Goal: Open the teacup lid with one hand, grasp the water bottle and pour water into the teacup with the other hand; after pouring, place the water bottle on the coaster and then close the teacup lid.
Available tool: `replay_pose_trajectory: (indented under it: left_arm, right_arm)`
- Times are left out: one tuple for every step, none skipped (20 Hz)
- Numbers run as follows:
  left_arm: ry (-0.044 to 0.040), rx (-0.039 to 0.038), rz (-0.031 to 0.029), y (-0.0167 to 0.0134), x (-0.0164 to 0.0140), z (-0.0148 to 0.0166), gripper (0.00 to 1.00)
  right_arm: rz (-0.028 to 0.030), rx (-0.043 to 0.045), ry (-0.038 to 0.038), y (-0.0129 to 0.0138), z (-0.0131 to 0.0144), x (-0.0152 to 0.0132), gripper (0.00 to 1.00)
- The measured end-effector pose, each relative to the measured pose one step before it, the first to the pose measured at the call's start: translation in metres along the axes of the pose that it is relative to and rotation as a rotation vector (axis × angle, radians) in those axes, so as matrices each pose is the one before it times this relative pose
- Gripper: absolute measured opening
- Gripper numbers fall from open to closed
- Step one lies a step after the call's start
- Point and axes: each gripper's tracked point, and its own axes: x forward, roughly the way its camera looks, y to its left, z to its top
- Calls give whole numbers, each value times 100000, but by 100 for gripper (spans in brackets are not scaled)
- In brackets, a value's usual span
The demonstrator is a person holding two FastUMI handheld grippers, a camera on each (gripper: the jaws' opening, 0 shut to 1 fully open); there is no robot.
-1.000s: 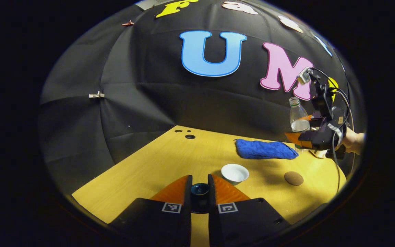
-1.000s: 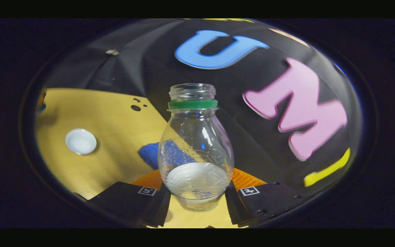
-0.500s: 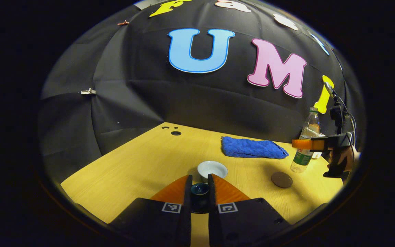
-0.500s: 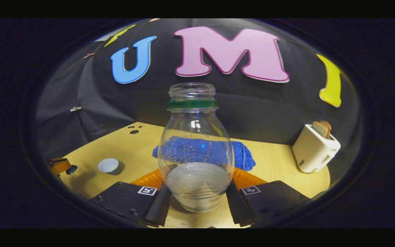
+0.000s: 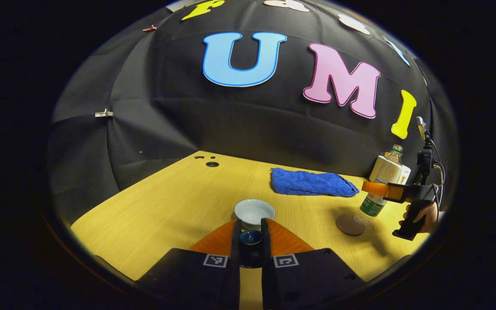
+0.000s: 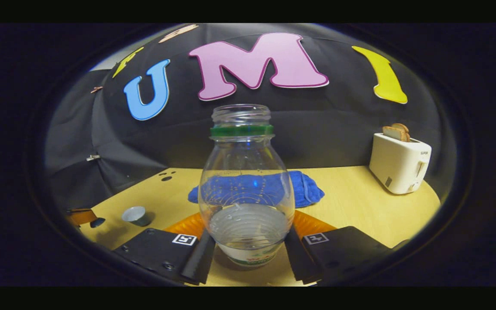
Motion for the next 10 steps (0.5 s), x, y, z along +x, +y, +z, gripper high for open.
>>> replay_pose_trajectory:
  left_arm:
    - [284,-588,101,-96,-40,-263,24]
    - [209,-408,111,-53,-1,-104,24]
    - [79,-186,55,-11,62,-230,24]
    - [39,-76,126,-16,47,60,24]
    - [-275,-82,89,72,32,98,24]
    - [-326,1,33,-64,14,59,24]
    - [-278,12,-4,92,41,74,24]
    - [-132,13,37,37,40,54,24]
    - [131,-65,49,132,2,37,24]
    - [-57,-155,-73,-29,26,-26,28]
  right_arm:
    - [773,-813,-957,603,63,207,75]
    - [-43,-1233,-239,322,-191,364,76]
    - [-218,-297,796,109,-528,339,76]
    - [-314,574,948,-10,-454,212,76]
    - [-313,983,767,-34,-391,54,76]
    - [-189,1067,613,-63,-332,26,77]
    - [-326,269,-1501,-43,221,-72,77]
    - [-133,-155,-88,-120,-132,10,78]
    - [381,-260,649,233,-176,-224,78]
    - [-527,-594,948,-163,-355,-113,81]
